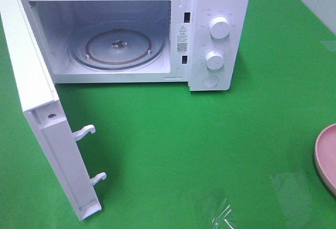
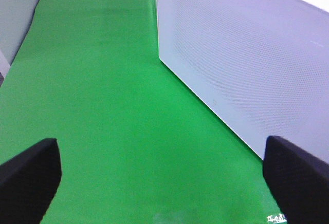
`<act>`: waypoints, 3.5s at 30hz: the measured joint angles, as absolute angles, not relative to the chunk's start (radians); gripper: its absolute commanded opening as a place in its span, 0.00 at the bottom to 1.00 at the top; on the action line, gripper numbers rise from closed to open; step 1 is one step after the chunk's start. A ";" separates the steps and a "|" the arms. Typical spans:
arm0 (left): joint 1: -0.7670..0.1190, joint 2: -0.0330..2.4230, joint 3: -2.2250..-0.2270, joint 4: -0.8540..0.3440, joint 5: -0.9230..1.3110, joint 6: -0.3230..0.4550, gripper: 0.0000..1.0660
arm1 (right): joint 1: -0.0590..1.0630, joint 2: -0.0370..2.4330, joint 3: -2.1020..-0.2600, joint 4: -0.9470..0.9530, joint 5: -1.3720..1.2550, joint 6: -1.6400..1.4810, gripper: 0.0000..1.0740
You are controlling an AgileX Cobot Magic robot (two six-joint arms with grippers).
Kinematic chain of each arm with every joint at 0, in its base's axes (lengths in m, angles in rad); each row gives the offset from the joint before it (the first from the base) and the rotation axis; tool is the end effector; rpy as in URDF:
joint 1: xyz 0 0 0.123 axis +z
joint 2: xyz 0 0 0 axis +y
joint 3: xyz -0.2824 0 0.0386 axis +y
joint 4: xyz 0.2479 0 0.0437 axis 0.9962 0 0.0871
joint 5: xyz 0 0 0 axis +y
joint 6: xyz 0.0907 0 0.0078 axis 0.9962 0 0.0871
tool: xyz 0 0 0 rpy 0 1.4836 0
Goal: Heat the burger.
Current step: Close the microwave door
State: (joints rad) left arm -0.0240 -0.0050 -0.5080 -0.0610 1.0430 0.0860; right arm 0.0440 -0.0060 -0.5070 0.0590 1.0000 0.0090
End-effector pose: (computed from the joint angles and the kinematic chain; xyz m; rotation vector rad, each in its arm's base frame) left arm -0.0060 -0.0047 0.2809 0.1132 2.0091 -0.0331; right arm -0.0045 0.0043 0.2842 -0.0355 1.9704 0.1044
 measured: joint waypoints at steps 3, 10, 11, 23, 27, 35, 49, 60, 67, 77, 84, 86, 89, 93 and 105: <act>-0.024 -0.005 -0.508 -0.061 1.043 0.086 0.94 | 0.044 -0.006 -0.507 0.059 1.000 0.009 0.71; -0.024 -0.005 -0.508 -0.061 1.043 0.086 0.94 | 0.044 -0.006 -0.507 0.059 1.000 0.009 0.71; -0.024 -0.005 -0.508 -0.061 1.043 0.086 0.94 | 0.044 -0.006 -0.507 0.059 1.000 0.009 0.71; -0.024 -0.005 -0.508 -0.061 1.043 0.086 0.94 | 0.044 -0.006 -0.507 0.059 1.000 0.009 0.71; -0.024 -0.005 -0.508 -0.061 1.043 0.086 0.94 | 0.044 -0.006 -0.507 0.059 1.000 0.009 0.71; -0.024 0.003 -0.529 -0.061 1.005 0.083 0.86 | 0.044 -0.006 -0.506 0.059 1.002 0.009 0.71; -0.024 0.204 -0.509 0.000 0.600 0.083 0.00 | 0.044 -0.006 -0.506 0.059 1.002 0.009 0.71; -0.024 0.412 -0.396 0.007 0.245 0.082 0.00 | 0.044 -0.006 -0.506 0.059 1.002 0.009 0.71; -0.024 0.538 -0.303 0.022 -0.098 0.082 0.00 | 0.044 -0.006 -0.506 0.059 1.002 0.009 0.71; -0.024 0.759 -0.214 0.028 -0.430 0.082 0.00 | 0.044 -0.006 -0.506 0.059 1.002 0.009 0.71; -0.024 0.943 -0.214 0.102 -0.571 0.077 0.00 | 0.044 -0.006 -0.506 0.059 1.002 0.009 0.71; -0.024 0.969 -0.213 0.116 -0.588 0.077 0.00 | 0.044 -0.006 -0.506 0.059 1.002 0.009 0.71; -0.030 1.057 -0.213 0.147 -0.640 0.075 0.00 | 0.044 -0.006 -0.506 0.059 1.002 0.009 0.71; -0.074 1.131 -0.213 0.154 -0.682 0.075 0.00 | 0.044 -0.006 -0.506 0.059 1.002 0.009 0.71; -0.241 1.356 -0.235 0.169 -0.783 0.076 0.00 | 0.044 -0.006 -0.506 0.059 1.002 0.009 0.71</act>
